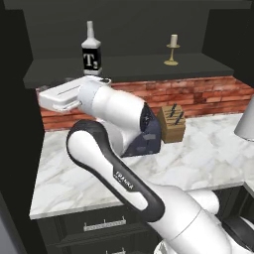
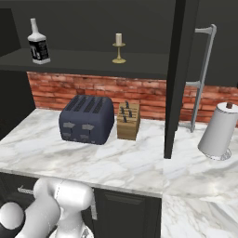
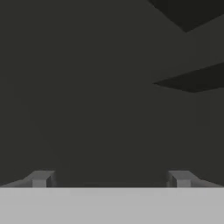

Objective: Get the candle and the liquor from the cabinet and move them to the dining counter.

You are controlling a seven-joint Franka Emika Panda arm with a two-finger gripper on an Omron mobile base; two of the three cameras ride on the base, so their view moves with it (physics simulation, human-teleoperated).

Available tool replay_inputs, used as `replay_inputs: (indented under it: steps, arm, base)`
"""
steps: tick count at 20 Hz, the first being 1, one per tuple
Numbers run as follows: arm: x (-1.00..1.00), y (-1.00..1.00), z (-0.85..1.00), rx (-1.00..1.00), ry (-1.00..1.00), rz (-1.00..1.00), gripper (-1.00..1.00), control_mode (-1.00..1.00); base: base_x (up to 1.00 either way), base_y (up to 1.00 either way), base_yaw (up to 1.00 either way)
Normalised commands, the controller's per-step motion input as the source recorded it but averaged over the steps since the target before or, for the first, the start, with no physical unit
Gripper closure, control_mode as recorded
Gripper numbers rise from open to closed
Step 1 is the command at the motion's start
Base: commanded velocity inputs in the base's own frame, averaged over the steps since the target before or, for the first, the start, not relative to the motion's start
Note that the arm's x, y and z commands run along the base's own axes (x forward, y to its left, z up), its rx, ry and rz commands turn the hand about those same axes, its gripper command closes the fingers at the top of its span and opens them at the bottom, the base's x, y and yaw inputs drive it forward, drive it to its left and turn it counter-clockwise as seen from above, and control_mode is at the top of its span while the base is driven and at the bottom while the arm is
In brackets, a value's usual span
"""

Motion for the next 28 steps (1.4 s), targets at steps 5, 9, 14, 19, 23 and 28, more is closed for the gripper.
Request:
replay_inputs:
  steps: [5,9,14,19,23,28]
  arm:
    - [0.12,-0.47,0.0,0.0,0.0,-0.37,-1.0,-1.0]
    - [0.22,-0.37,0.01,0.0,0.0,-0.38,-1.0,-1.0]
    - [0.24,-0.43,0.0,0.0,0.09,-0.4,-1.0,-1.0]
    - [0.35,-0.42,0.04,0.0,0.18,-0.36,-1.0,-1.0]
    - [0.52,-0.21,0.17,0.0,0.22,-0.21,-1.0,-1.0]
    - [0.41,-0.1,0.05,0.0,0.05,-0.03,-1.0,-1.0]
  base:
    - [0.0,0.0,0.0]
    - [0.0,0.0,0.0]
    - [0.0,0.0,0.0]
    - [0.0,0.0,0.0]
    - [0.0,0.0,0.0]
    - [0.0,0.0,0.0]
